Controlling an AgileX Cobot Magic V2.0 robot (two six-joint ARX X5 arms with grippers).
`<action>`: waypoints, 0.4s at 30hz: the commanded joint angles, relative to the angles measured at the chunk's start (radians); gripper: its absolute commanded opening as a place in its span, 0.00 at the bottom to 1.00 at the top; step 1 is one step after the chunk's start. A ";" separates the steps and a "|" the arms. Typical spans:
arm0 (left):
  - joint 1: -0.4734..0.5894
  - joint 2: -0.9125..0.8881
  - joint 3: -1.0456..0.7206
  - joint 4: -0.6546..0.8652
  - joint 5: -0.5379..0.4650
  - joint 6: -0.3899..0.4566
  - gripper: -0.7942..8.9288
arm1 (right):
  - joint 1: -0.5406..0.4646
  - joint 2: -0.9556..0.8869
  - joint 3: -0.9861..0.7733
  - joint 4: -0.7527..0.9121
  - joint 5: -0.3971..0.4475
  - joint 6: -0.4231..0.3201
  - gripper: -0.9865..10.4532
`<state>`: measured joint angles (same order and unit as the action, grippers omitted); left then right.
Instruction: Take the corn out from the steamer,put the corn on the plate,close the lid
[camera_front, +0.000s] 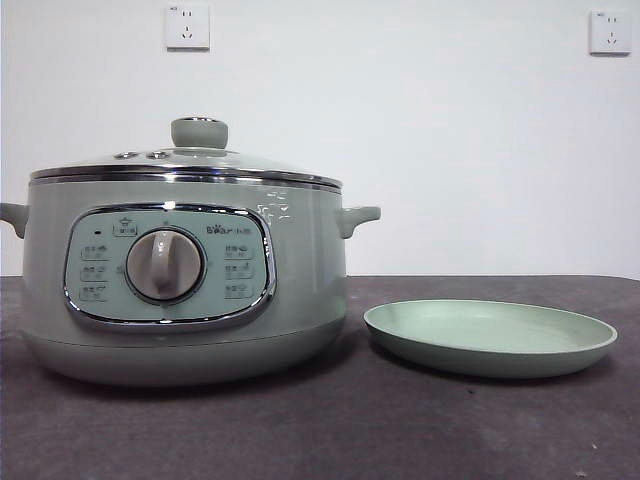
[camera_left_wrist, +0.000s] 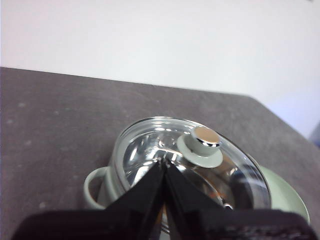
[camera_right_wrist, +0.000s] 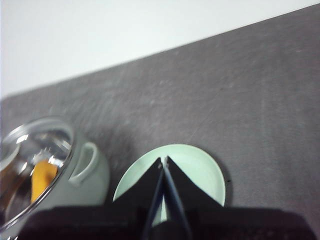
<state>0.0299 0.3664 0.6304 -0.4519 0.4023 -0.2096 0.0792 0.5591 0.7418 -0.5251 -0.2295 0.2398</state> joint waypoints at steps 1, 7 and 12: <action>0.002 0.089 0.077 -0.047 0.045 0.113 0.07 | 0.001 0.079 0.085 -0.057 -0.067 -0.121 0.08; 0.002 0.265 0.206 -0.146 0.150 0.190 0.10 | 0.001 0.233 0.211 -0.163 -0.247 -0.227 0.09; 0.002 0.351 0.241 -0.148 0.180 0.191 0.50 | 0.001 0.296 0.224 -0.162 -0.277 -0.230 0.48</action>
<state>0.0299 0.7143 0.8642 -0.6014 0.5735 -0.0406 0.0792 0.8524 0.9607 -0.6880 -0.5022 0.0265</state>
